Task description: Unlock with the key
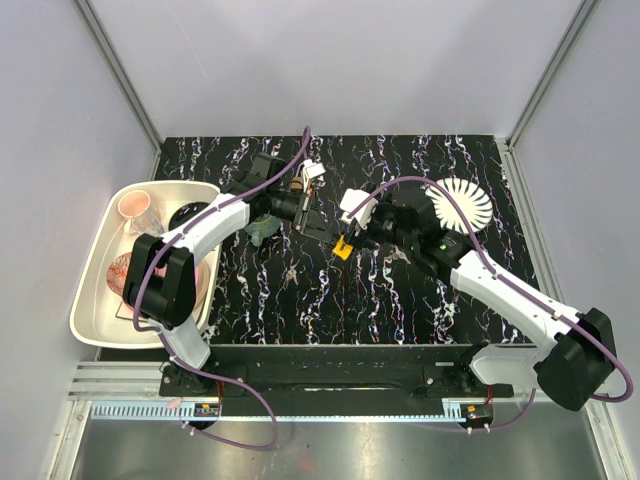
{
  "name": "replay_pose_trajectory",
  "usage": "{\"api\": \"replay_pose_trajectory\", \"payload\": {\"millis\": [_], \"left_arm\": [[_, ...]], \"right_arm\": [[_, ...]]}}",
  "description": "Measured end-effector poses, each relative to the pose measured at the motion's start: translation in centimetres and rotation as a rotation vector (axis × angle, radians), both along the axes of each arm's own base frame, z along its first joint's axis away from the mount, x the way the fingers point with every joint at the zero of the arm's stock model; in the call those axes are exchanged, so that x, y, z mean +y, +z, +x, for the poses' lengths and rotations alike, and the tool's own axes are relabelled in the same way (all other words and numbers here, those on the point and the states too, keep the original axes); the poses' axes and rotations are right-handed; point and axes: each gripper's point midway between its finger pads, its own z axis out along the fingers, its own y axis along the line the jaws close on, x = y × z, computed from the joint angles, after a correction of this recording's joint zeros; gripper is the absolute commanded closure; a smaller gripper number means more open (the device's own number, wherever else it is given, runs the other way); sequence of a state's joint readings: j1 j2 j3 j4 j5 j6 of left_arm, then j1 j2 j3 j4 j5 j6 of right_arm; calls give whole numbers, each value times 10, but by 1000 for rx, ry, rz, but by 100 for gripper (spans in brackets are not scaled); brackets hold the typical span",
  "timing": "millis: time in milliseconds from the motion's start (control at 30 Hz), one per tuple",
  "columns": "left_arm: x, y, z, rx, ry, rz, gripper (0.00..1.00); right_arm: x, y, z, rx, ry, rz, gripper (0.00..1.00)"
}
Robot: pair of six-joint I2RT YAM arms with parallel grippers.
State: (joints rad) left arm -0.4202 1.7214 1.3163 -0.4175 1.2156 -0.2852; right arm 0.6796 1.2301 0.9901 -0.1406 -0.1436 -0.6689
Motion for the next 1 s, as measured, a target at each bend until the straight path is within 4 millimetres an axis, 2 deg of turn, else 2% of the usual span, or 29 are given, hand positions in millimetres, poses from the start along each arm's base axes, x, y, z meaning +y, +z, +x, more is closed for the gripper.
{"api": "replay_pose_trajectory", "payload": {"millis": [767,867,1000], "left_arm": [[1,0,0,-31,-2,24,100],[1,3,5,-73,5,45,100],[1,10,21,-165,27,90,100]], "right_arm": [[-1,0,1,1,-8,1,9],[-5,3,6,-14,-36,4,6],[-24,6,19,-25,-103,3,3]]}}
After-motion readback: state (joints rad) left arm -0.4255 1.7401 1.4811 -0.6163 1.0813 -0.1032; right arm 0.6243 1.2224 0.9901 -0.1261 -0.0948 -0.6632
